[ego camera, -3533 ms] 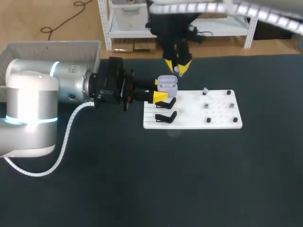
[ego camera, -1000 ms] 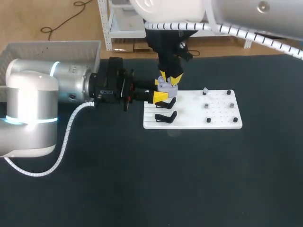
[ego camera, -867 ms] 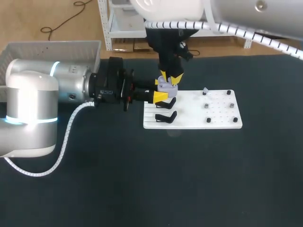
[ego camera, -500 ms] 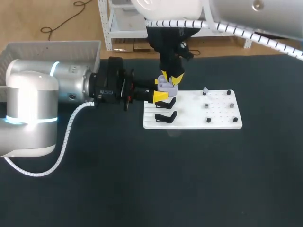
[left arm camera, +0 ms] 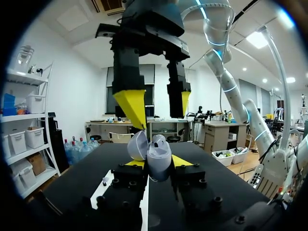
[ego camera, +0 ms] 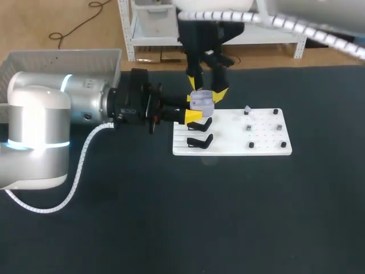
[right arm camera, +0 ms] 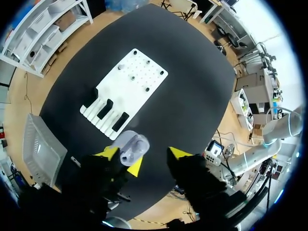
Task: Pick up each earbud case from the left stands, insert the matching earbuds, close the lid, and place the case in the box.
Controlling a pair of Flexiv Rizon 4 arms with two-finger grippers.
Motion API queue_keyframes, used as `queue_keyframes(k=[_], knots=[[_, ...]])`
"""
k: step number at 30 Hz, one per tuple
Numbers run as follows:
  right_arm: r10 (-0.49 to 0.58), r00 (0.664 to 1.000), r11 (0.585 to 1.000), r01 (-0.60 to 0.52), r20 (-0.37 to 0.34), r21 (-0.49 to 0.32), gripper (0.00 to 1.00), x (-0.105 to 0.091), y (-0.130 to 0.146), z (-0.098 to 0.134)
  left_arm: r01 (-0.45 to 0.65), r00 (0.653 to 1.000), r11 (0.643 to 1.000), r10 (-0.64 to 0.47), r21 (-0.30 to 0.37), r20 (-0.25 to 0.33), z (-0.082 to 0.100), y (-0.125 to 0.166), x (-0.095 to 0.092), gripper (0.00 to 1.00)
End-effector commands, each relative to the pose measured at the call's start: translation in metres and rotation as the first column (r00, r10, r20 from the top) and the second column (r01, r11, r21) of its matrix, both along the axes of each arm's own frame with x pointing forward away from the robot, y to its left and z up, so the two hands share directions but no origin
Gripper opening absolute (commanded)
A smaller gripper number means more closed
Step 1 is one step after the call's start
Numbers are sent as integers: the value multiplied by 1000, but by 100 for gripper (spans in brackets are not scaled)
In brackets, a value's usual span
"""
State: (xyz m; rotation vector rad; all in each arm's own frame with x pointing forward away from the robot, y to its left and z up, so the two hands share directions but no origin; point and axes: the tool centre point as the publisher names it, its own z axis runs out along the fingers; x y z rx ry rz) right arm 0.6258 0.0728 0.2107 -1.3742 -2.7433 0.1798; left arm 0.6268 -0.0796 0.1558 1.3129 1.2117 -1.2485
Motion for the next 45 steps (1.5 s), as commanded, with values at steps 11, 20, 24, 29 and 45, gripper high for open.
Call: queue_keyframes(k=[11, 20, 24, 29, 45], knots=[[164, 946, 952, -226, 280, 205, 100, -23, -64, 32, -4, 1000, 1000, 4, -1, 2, 0, 0, -1, 0], [352, 868, 901, -416, 351, 125, 100, -3, -91, 38, -4, 1000, 1000, 4, -1, 2, 0, 0, -1, 0], [399, 857, 879, -458, 327, 129, 100, 8, -102, 33, -4, 1000, 1000, 4, -1, 2, 0, 0, -1, 0], [428, 843, 863, -488, 325, 132, 100, 20, -119, 29, -4, 1000, 1000, 4, -1, 2, 0, 0, -1, 0], [452, 835, 852, -509, 314, 126, 100, 25, -123, 27, -4, 1000, 1000, 4, -1, 2, 0, 0, -1, 0]])
